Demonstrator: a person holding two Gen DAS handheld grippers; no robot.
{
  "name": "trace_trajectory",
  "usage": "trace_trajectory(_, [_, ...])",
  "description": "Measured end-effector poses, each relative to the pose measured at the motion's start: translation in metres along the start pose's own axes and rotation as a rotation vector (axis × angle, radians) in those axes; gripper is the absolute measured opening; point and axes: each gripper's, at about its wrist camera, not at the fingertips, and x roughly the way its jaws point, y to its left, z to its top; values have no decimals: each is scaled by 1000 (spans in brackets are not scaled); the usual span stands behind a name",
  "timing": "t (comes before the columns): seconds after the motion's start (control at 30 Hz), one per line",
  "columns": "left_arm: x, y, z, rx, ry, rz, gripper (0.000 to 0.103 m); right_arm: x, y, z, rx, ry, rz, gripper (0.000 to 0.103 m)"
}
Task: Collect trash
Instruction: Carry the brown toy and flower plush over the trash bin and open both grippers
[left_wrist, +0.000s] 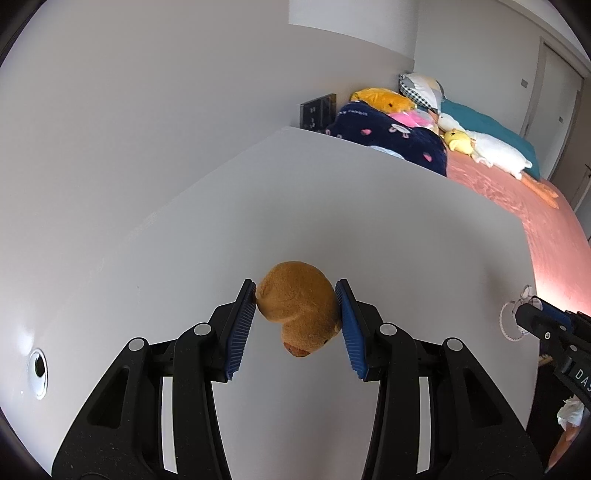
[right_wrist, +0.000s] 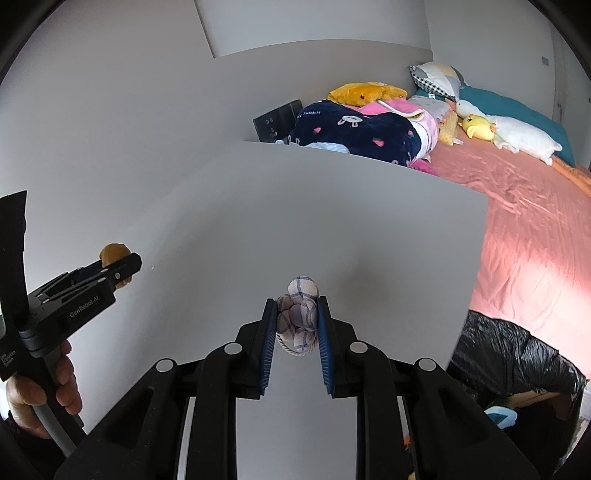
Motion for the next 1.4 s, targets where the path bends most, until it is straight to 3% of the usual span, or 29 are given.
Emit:
trace_trajectory(0.73, [-39,-74,-31,81,-23,-52,44,-66,-37,-42,42,-48,-19,23])
trace_trajectory(1.4, [-48,-133,-42,162,-26,-109,44,-109,-77,-66,99,-107,-72,23])
